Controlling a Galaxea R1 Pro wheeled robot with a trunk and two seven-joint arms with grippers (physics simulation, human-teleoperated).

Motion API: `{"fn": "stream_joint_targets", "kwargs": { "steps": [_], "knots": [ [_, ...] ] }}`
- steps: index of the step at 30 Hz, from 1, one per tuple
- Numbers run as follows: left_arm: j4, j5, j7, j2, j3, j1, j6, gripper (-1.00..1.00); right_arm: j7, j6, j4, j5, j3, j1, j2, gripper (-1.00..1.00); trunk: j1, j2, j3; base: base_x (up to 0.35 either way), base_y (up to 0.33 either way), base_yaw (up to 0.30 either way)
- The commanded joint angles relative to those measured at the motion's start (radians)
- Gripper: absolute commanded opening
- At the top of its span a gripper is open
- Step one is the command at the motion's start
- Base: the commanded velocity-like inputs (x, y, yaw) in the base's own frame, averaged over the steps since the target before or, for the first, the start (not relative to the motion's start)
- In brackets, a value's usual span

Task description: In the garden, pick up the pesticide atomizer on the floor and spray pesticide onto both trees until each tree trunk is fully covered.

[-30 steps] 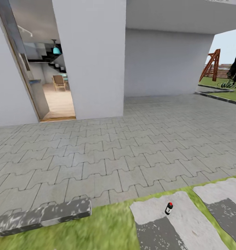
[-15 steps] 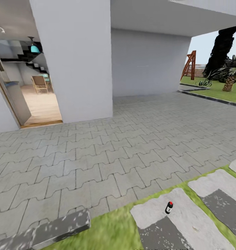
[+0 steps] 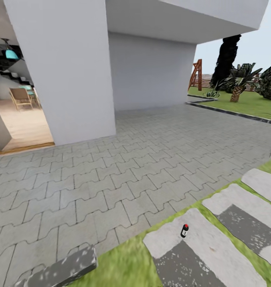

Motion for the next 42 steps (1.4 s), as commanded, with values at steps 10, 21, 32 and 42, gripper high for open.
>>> {"fn": "stream_joint_targets", "kwargs": {
  "steps": [10,21,32,42],
  "knots": [
    [0.002,0.010,0.000,0.000,-0.003,0.000,-0.003,1.00,-0.001,-0.003,0.001,0.001,-0.001,-0.001,0.000,1.00,0.000,0.000,-0.001,0.000,0.000,-0.262],
    [0.002,0.010,0.000,0.000,-0.003,0.000,-0.003,1.00,-0.001,-0.003,0.001,0.001,-0.001,-0.001,0.000,1.00,0.000,0.000,-0.001,0.000,0.000,-0.262],
    [0.000,0.010,0.000,0.000,-0.003,0.000,-0.003,1.00,-0.001,-0.003,0.001,0.001,-0.001,-0.001,0.000,1.00,0.000,0.000,-0.001,0.000,0.159,-0.262],
    [0.001,0.010,0.000,0.000,-0.004,0.000,-0.002,1.00,-0.001,-0.003,0.001,0.001,-0.001,-0.001,0.000,1.00,0.000,0.000,-0.001,0.000,0.239,-0.262]
  ]
}}
